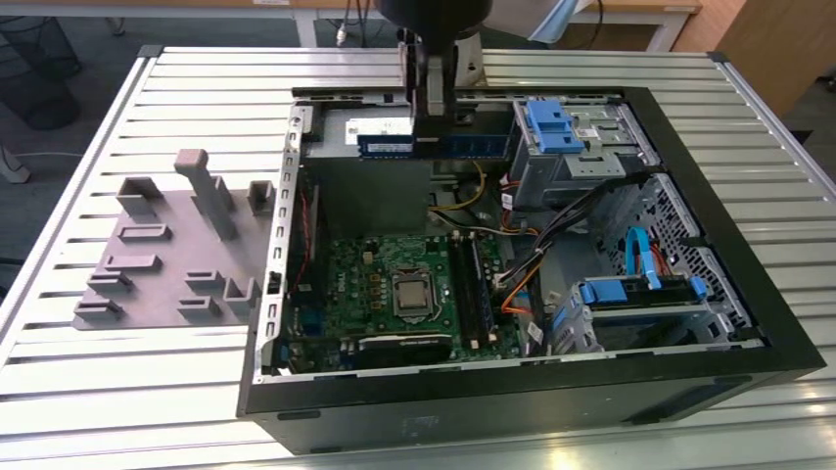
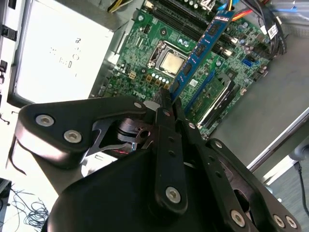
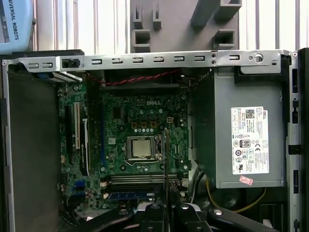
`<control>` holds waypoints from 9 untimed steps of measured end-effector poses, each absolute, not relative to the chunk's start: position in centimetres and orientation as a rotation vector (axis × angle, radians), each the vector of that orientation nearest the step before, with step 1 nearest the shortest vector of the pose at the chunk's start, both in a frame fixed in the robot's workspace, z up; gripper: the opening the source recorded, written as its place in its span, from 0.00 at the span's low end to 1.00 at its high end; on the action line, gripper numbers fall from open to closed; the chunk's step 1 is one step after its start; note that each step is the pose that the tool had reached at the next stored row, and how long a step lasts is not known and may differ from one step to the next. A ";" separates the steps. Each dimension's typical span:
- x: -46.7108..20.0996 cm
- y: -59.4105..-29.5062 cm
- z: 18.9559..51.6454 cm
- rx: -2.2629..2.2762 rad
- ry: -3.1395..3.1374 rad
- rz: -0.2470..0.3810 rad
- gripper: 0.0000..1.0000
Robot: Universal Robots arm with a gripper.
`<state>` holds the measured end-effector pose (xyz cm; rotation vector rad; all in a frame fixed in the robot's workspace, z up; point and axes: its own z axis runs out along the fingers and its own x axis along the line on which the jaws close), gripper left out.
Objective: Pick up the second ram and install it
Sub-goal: 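Pick up the second ram and move it above second insertion slot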
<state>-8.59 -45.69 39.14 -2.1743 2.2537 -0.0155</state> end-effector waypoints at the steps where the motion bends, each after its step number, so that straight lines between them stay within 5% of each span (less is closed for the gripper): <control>1: -8.4 -45.7 39.1 -2.174 2.254 -0.016 0.14; 9: -7.3 -45.7 39.1 -2.174 2.254 -0.016 0.14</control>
